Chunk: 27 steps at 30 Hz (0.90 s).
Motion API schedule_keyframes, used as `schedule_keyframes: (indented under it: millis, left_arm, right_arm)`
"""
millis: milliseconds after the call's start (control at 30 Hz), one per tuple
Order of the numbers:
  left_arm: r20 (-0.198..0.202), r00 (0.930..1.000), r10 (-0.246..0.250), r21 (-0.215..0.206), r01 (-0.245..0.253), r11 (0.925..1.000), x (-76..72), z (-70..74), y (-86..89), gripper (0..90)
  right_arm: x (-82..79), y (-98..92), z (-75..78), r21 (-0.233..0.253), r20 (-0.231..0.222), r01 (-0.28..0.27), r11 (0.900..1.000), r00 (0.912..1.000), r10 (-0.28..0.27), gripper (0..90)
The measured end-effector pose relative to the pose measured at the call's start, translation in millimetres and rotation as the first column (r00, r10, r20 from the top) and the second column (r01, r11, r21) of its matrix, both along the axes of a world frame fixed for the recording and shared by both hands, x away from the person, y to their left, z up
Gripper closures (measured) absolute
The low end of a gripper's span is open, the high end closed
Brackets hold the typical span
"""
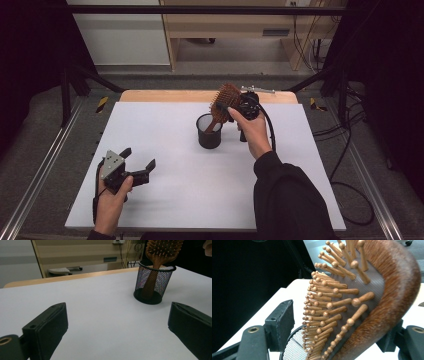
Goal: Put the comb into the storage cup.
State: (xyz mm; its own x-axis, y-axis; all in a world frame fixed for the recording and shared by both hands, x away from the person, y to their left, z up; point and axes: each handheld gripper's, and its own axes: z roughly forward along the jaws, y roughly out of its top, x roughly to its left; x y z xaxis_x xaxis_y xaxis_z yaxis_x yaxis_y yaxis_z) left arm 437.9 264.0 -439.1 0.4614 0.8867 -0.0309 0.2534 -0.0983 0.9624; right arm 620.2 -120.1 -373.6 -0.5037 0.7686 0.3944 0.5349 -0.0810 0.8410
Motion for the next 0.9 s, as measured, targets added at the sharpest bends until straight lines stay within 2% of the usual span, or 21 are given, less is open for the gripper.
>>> schedule_keyframes:
  millis: [267,900]
  left_arm:
    - [-0.002,1.0,-0.005,-0.003,0.005,1.0,0.2,-0.1,-0.2,2.8]
    - [0.001,1.0,0.001,0.001,-0.001,1.0,-0.1,0.2,0.3,2.8]
  right_arm:
    - [-0.3,1.2,-0.3,-0.022,-0.006,0.012,1.0,0.9999,-0.012,17.2]
    - [-4.2,-1.4,4.9,-0.039,0.003,0.022,0.999,0.9998,-0.022,10.8]
